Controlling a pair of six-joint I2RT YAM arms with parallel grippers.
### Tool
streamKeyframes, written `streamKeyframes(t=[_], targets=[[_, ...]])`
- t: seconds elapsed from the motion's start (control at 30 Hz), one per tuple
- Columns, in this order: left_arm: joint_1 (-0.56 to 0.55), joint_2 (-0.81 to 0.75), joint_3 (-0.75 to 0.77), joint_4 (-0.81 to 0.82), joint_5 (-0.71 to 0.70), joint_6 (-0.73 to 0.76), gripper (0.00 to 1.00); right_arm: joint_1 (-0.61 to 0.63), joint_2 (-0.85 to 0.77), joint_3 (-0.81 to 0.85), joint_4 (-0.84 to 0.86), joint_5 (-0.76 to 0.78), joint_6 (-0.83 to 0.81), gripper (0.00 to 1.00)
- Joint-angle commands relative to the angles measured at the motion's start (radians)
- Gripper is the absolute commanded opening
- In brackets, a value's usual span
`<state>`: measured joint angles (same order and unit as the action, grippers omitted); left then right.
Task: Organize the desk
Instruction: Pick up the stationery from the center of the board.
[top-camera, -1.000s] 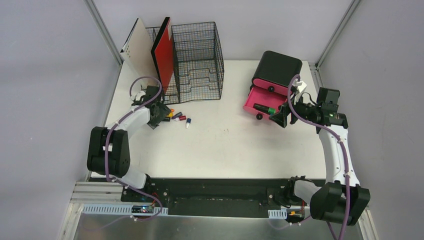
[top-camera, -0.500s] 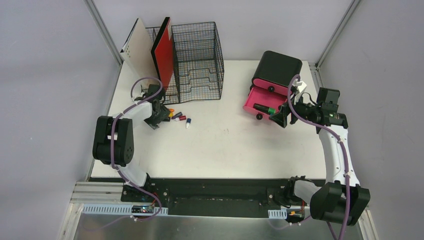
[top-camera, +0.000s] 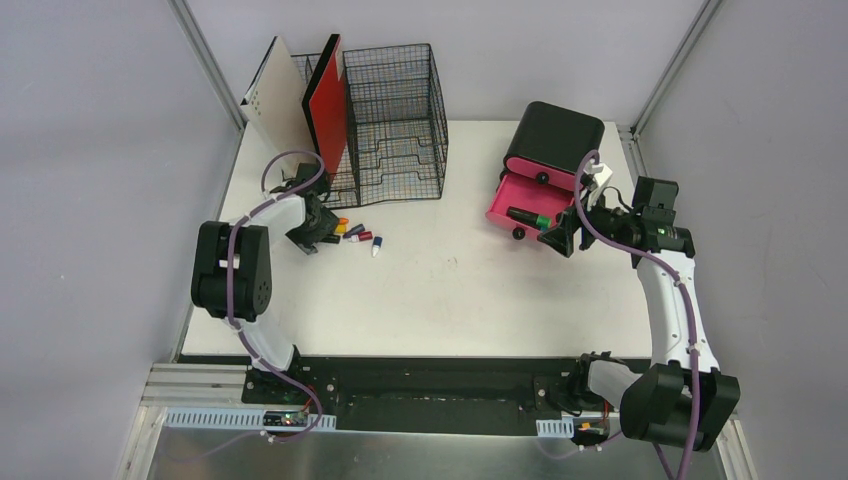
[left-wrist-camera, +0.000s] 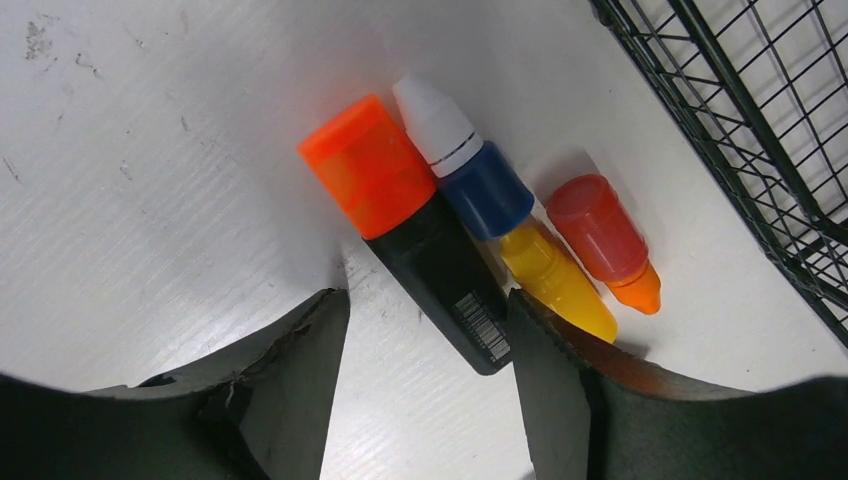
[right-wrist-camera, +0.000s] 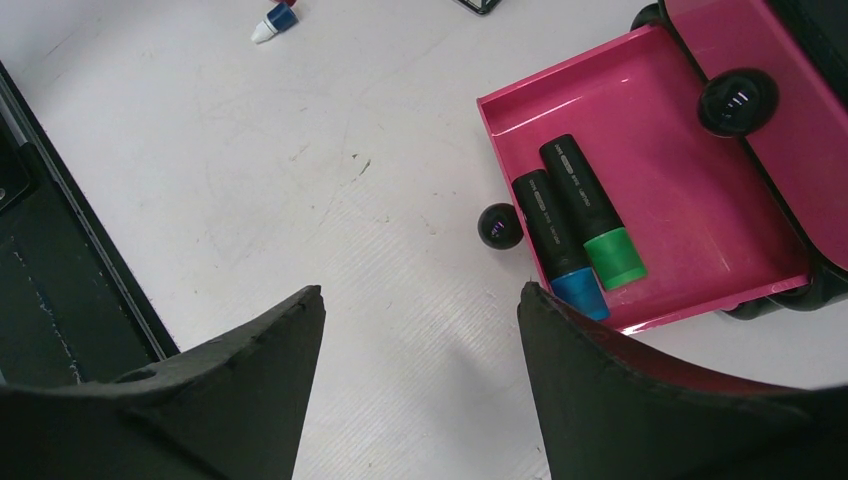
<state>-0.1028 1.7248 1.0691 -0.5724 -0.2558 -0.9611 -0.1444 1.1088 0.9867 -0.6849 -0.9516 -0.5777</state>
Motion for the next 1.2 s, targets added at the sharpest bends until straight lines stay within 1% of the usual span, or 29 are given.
streamKeyframes(t=[0.0, 0.2, 0.53, 0.6, 0.7, 0.83, 0.93, 1.03, 1.07, 1.1, 1.17], targets=[[0.007, 0.017, 0.042, -0.035, -0.016, -0.003, 0.60, -0.002, -0.017, 0.003, 0.025, -0.028, -0.016, 0.74], [0.009, 0.055, 0.074, -0.082, -0.022, 0.007, 0.58, -0.003, -0.017, 0.001, 0.027, -0.030, -0.016, 0.74], [0.008, 0.074, 0.069, -0.084, -0.014, 0.014, 0.57, -0.003, -0.017, 0.000, 0.028, -0.031, -0.016, 0.74], [0.009, 0.073, 0.062, -0.084, -0.012, 0.012, 0.53, -0.003, -0.017, 0.000, 0.028, -0.032, -0.016, 0.74], [0.009, 0.068, 0.054, -0.084, -0.011, 0.010, 0.42, -0.003, -0.017, 0.000, 0.027, -0.031, -0.016, 0.74], [0.009, 0.047, 0.039, -0.084, -0.018, 0.008, 0.39, -0.003, -0.019, 0.000, 0.028, -0.031, -0.016, 0.74], [0.009, 0.023, 0.028, -0.084, -0.023, 0.011, 0.27, -0.003, -0.018, 0.000, 0.028, -0.032, -0.016, 0.74], [0.009, -0.009, 0.009, -0.082, -0.027, 0.010, 0.08, -0.003, -0.019, 0.000, 0.028, -0.033, -0.016, 0.74], [0.009, -0.024, -0.002, -0.078, -0.027, 0.007, 0.04, -0.002, -0.018, 0.000, 0.028, -0.033, -0.016, 0.74], [0.009, -0.043, -0.018, -0.069, -0.024, 0.006, 0.01, -0.003, -0.019, 0.000, 0.028, -0.033, -0.016, 0.74], [0.009, -0.089, -0.054, -0.053, -0.023, 0.004, 0.00, -0.003, -0.020, 0.000, 0.028, -0.035, -0.016, 0.74]])
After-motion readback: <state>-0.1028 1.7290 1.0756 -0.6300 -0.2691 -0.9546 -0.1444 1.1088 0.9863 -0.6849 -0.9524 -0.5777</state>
